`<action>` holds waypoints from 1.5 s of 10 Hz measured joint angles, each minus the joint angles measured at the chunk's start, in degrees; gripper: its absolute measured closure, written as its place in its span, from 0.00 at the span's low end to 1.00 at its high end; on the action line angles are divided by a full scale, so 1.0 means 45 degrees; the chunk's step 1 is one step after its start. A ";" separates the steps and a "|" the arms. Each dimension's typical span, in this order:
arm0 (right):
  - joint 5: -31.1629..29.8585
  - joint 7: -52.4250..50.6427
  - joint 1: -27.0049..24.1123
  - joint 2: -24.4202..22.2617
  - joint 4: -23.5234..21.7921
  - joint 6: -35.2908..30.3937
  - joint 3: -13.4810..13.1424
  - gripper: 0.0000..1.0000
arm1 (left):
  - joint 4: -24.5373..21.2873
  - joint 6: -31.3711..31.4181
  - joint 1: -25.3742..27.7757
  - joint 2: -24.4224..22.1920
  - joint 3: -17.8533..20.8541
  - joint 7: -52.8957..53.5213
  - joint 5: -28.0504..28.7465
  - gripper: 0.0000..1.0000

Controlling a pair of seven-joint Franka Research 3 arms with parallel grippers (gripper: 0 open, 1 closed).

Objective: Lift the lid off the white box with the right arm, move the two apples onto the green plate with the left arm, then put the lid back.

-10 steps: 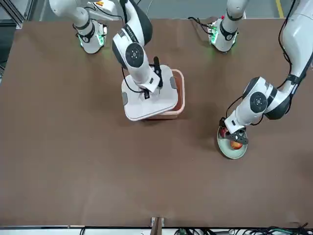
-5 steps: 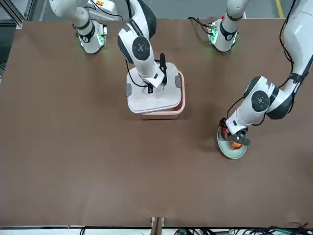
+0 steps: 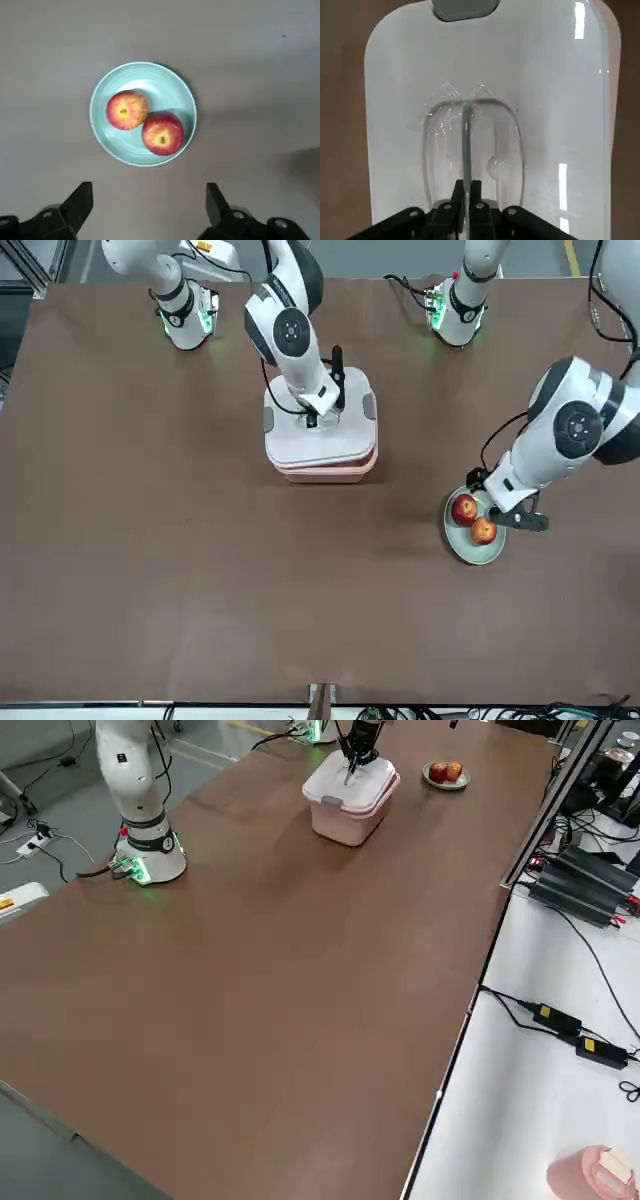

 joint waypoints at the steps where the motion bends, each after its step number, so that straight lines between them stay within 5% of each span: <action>1: 0.0000 0.0000 -0.0005 0.0104 0.0067 0.0030 -0.0036 0.93 | 0.0476 -0.0501 0.0001 -0.0001 -0.0127 0.0058 -0.0002 0.00; 7: -0.0015 0.0302 0.0168 0.0711 0.0417 0.0528 -0.0031 0.93 | 0.2245 -0.1479 -0.0097 -0.0060 -0.0056 0.3127 -0.0072 0.00; 10: -0.0006 0.1523 0.0336 0.0744 0.0455 0.0531 -0.0009 0.93 | 0.2771 -0.1486 -0.1145 -0.1643 0.2281 0.5074 -0.2412 0.00; 15: -0.0004 0.2085 0.0258 0.0776 0.0484 0.0529 -0.0129 0.93 | 0.2894 -0.1493 -0.1672 -0.3862 0.4018 0.6155 -0.4072 0.00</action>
